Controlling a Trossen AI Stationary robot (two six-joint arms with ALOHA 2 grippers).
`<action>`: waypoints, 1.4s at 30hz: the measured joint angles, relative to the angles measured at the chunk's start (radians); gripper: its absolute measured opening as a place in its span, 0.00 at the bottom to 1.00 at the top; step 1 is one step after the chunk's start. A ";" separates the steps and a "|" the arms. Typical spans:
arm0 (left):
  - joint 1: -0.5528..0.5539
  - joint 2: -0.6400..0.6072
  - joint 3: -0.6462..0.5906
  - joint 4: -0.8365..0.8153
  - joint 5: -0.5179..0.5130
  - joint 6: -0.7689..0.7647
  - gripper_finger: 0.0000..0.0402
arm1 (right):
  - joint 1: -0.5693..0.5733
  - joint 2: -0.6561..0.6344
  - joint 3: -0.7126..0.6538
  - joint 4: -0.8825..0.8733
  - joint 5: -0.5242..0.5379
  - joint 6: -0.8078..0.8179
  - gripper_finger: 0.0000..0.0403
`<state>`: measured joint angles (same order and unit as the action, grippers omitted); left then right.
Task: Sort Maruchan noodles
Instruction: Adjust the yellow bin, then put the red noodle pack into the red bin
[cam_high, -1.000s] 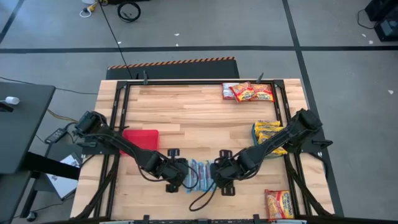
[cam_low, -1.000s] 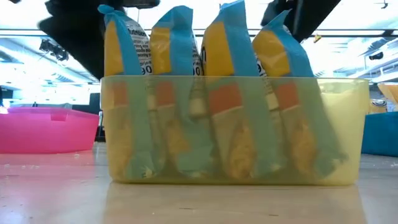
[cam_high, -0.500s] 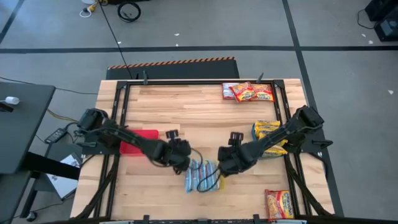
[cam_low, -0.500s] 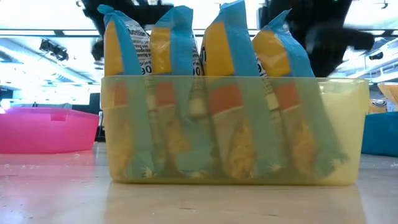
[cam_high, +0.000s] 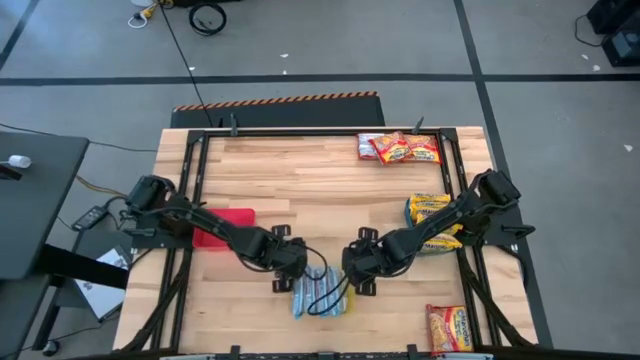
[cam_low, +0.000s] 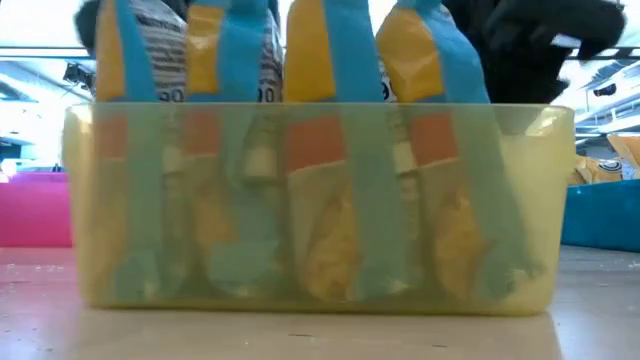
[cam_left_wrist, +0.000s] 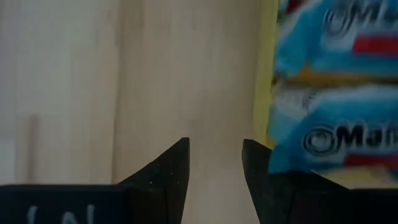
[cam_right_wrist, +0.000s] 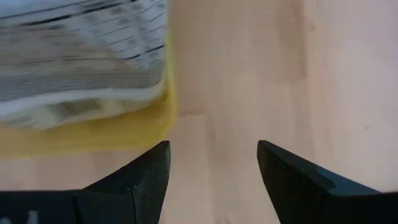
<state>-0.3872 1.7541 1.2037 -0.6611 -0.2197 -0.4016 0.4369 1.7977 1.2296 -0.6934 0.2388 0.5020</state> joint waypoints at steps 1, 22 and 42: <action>-0.005 -0.007 0.000 -0.020 0.008 -0.012 0.38 | 0.002 0.000 0.017 -0.015 -0.015 -0.011 0.61; 0.070 -0.348 0.117 -0.116 -0.170 -0.012 0.38 | 0.325 0.019 0.186 -0.295 -0.588 1.165 0.61; 0.005 -0.355 0.118 0.086 -0.096 0.070 0.38 | 0.503 0.047 -0.148 -0.102 -0.766 0.963 0.61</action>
<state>-0.3821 1.3994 1.3220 -0.5755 -0.3157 -0.3315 0.9404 1.8448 1.0820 -0.7955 -0.5269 1.4646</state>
